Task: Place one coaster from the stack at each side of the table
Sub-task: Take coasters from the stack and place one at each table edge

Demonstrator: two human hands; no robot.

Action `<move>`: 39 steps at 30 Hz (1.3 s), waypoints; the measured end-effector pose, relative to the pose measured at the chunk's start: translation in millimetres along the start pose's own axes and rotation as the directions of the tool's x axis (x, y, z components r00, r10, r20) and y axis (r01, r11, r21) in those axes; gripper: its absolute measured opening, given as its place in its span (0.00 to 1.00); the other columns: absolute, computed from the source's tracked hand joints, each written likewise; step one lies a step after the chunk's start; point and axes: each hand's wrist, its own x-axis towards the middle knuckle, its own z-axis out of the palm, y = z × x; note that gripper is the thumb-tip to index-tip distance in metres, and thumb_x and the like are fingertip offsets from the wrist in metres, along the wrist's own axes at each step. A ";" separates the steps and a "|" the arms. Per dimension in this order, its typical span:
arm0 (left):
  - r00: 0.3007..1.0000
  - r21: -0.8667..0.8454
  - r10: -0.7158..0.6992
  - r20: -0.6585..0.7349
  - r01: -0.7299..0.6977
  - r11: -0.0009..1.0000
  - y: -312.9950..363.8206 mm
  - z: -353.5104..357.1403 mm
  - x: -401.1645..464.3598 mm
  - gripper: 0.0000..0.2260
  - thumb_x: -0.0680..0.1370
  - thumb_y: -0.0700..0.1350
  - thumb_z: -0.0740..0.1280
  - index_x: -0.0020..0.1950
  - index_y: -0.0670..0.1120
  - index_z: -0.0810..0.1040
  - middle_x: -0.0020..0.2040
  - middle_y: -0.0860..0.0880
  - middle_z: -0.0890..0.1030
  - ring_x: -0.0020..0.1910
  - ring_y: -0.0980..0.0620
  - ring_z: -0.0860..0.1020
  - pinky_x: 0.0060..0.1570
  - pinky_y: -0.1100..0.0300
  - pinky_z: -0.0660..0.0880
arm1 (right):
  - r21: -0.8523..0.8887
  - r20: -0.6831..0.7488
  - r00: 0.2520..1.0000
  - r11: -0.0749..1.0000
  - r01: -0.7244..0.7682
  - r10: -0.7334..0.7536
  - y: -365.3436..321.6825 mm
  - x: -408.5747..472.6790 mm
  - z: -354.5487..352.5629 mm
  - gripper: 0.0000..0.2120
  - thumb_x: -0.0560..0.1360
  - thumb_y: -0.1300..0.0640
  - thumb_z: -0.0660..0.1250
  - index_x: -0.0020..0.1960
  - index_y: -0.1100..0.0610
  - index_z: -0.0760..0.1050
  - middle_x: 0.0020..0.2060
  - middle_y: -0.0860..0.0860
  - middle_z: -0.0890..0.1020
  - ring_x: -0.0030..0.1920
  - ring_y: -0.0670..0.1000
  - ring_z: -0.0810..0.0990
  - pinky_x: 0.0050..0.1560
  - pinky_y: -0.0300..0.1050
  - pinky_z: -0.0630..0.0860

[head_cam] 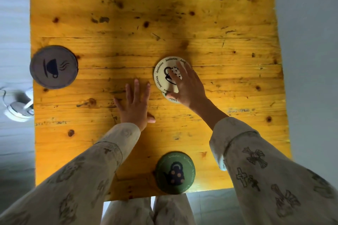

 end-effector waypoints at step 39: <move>0.781 0.326 0.621 -0.068 -0.571 0.754 240.6 58.3 40.3 0.31 0.78 0.56 0.49 0.73 0.41 0.42 0.77 0.43 0.47 0.76 0.48 0.47 0.71 0.40 0.42 | 0.101 -0.528 0.805 0.962 -0.255 0.269 220.8 -149.3 23.2 0.10 0.66 0.66 0.71 0.47 0.65 0.81 0.45 0.61 0.85 0.48 0.60 0.84 0.44 0.52 0.84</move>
